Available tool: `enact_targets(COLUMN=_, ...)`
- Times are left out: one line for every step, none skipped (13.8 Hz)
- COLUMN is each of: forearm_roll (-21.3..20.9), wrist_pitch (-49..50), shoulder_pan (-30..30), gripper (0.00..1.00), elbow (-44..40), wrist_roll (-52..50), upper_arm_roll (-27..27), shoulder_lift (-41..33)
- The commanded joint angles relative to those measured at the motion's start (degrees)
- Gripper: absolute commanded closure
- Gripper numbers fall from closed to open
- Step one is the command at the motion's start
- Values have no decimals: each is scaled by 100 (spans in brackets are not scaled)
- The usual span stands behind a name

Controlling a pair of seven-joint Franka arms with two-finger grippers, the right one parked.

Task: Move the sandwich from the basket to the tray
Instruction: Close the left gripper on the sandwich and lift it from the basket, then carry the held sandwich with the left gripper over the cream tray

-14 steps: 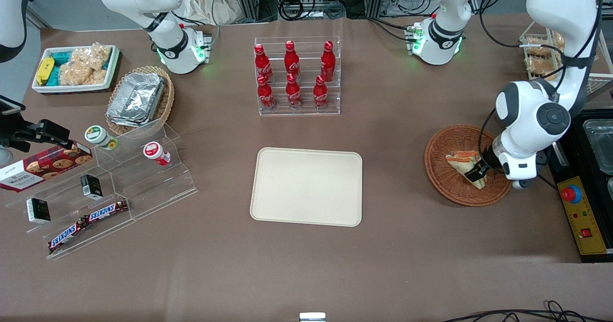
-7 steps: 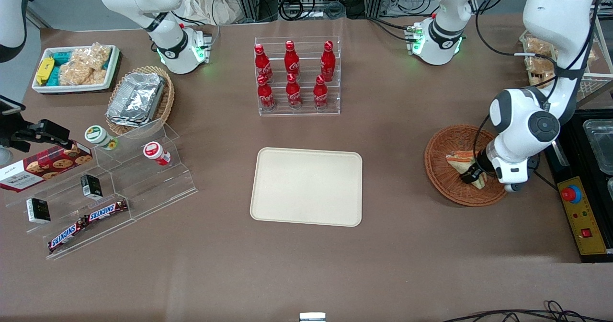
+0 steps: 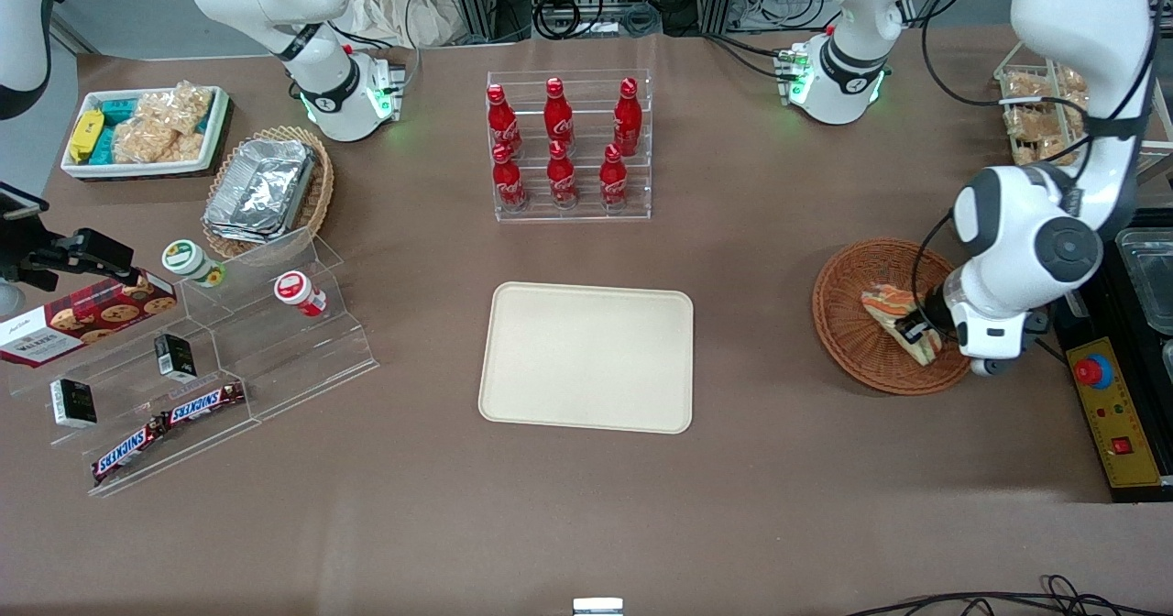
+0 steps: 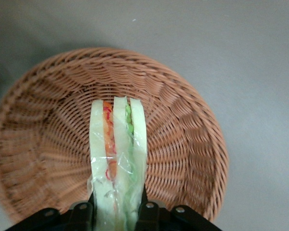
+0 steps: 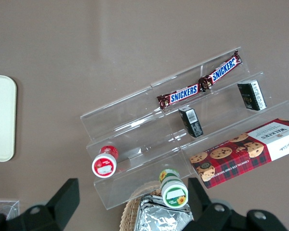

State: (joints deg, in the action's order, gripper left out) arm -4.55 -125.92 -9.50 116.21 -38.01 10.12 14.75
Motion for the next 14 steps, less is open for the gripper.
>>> enact_targets(forearm_roll=24, wrist_pitch=1854, shoulder_pan=19, gripper=100, elbow=-1560, wrist_roll=731, upper_arm_roll=384, shoulder_lift=62)
enact_targets(forearm_roll=-2, wrist_pitch=2400, shoulder_pan=10, gripper=100, elbow=-2071, wrist_roll=986, upper_arm_roll=594, shoulder_lift=185)
enact_targets(forearm_roll=6, wrist_pitch=2684, shoulder_pan=19, gripper=100, elbow=-2468, wrist_roll=1275, upper_arm_roll=797, shoulder_lift=282)
enact_targets(forearm_roll=-20, wrist_pitch=2765, shoulder_pan=62, gripper=100, elbow=-2733, wrist_roll=1383, upper_arm_roll=1008, shoulder_lift=396)
enact_targets(forearm_roll=-11, wrist_pitch=2757, shoulder_pan=158, gripper=100, elbow=-2892, wrist_roll=1392, upper_arm_roll=1149, shoulder_lift=484)
enact_targets(forearm_roll=-11, wrist_pitch=2731, shoulder_pan=333, gripper=100, elbow=-2963, wrist_roll=1410, upper_arm_roll=1220, shoulder_lift=537)
enact_targets(forearm_roll=-20, wrist_pitch=2705, shoulder_pan=613, gripper=100, elbow=-3033, wrist_roll=1401, upper_arm_roll=1273, shoulder_lift=590)
enact_targets(forearm_roll=-20, wrist_pitch=2696, shoulder_pan=973, gripper=100, elbow=-3156, wrist_roll=1401, upper_arm_roll=1273, shoulder_lift=738)
enact_targets(forearm_roll=-20, wrist_pitch=2696, shoulder_pan=1316, gripper=100, elbow=-3357, wrist_roll=1401, upper_arm_roll=1273, shoulder_lift=974)
enact_targets(forearm_roll=-29, wrist_pitch=2678, shoulder_pan=1606, gripper=100, elbow=-3516, wrist_roll=1384, upper_arm_roll=1265, shoulder_lift=1212)
enact_targets(forearm_roll=-38, wrist_pitch=2539, shoulder_pan=1897, gripper=100, elbow=-3657, wrist_roll=1305, upper_arm_roll=1265, shoulder_lift=1466)
enact_targets(forearm_roll=-38, wrist_pitch=2137, shoulder_pan=2082, gripper=100, elbow=-3710, wrist_roll=1105, upper_arm_roll=1256, shoulder_lift=1704)
enact_targets(forearm_roll=-38, wrist_pitch=1620, shoulder_pan=2154, gripper=100, elbow=-3711, wrist_roll=833, upper_arm_roll=1256, shoulder_lift=1967)
enact_targets(forearm_roll=-29, wrist_pitch=1171, shoulder_pan=2180, gripper=100, elbow=-3711, wrist_roll=673, upper_arm_roll=1264, shoulder_lift=2222)
